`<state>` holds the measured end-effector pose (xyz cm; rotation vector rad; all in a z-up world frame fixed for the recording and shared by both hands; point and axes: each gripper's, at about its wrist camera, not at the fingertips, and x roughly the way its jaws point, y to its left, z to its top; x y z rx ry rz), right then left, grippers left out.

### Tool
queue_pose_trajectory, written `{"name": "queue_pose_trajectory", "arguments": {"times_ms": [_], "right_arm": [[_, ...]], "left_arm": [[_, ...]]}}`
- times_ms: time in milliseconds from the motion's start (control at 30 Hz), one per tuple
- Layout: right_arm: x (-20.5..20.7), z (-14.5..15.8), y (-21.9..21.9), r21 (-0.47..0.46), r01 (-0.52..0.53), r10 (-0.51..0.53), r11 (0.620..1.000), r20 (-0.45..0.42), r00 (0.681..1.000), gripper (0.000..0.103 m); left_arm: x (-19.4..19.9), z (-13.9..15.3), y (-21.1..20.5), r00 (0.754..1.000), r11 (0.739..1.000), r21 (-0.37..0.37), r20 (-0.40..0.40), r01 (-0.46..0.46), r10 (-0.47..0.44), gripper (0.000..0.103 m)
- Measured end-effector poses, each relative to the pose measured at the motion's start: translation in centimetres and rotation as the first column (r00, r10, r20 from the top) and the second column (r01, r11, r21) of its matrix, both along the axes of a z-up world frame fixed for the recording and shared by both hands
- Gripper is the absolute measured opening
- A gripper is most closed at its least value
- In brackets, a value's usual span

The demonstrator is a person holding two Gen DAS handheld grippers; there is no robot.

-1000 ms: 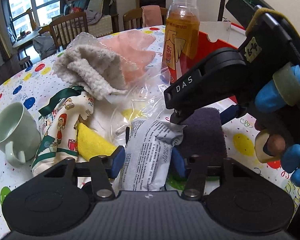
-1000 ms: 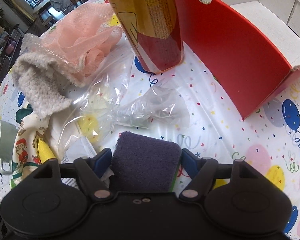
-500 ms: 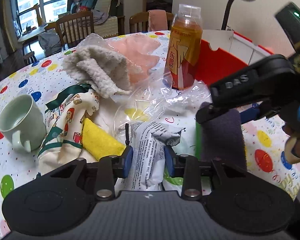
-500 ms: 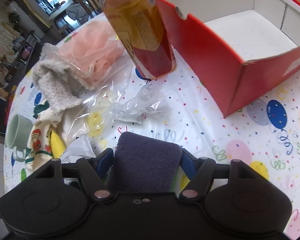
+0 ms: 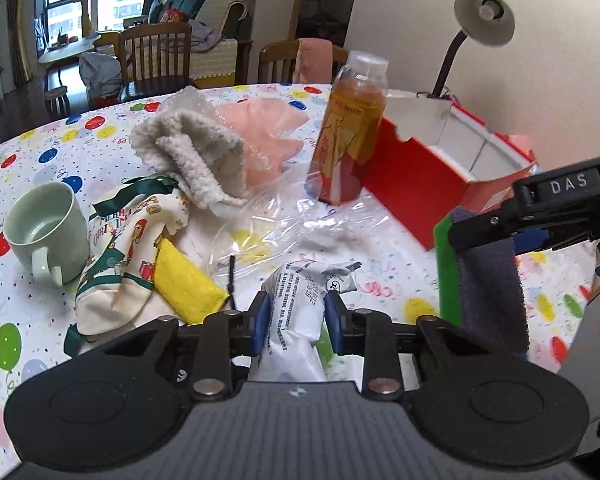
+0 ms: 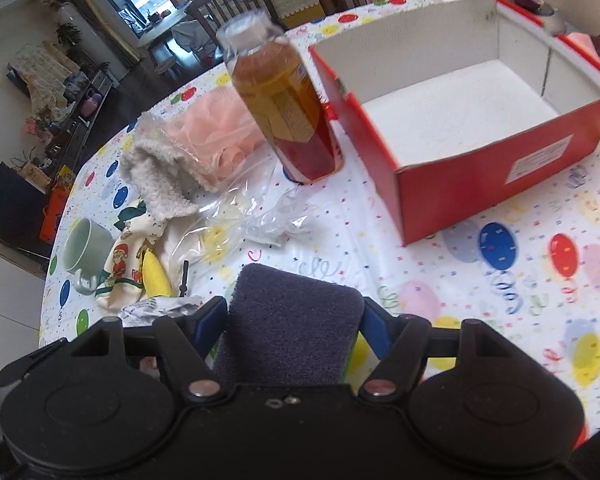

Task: Organize soft objects
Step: 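Lift the sponge with the right gripper while the left gripper lifts the foil packet toward the box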

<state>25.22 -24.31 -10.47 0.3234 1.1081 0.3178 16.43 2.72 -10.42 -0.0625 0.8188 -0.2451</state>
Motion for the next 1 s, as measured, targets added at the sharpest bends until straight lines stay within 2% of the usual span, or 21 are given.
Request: {"name": "queue_pose_trajectory", "arguments": {"times_ms": [267, 500, 733, 1000], "right_arm": [[-0.7, 4.4, -3.5, -0.012, -0.022, 0.023, 1.000, 0.061, 0.998, 0.070], [0.8, 7.3, -6.4, -0.035, -0.052, 0.055, 0.998, 0.105, 0.993, 0.070], [3.6, 9.7, -9.5, -0.080, -0.086, 0.099, 0.993, 0.167, 0.981, 0.071], [8.7, 9.4, -12.6, -0.103, -0.074, 0.092, 0.992, 0.189, 0.978, 0.071]], "left_arm": [[-1.6, 3.9, -1.3, 0.998, 0.998, -0.051, 0.055, 0.030, -0.027, 0.029], [-1.1, 7.4, -3.6, 0.993, 0.994, -0.083, 0.104, 0.071, -0.062, 0.029], [1.5, 9.8, -7.9, 0.980, 0.987, -0.059, 0.139, 0.149, -0.140, 0.029], [6.9, 10.8, -12.9, 0.974, 0.981, -0.012, 0.124, 0.194, -0.191, 0.029]]}}
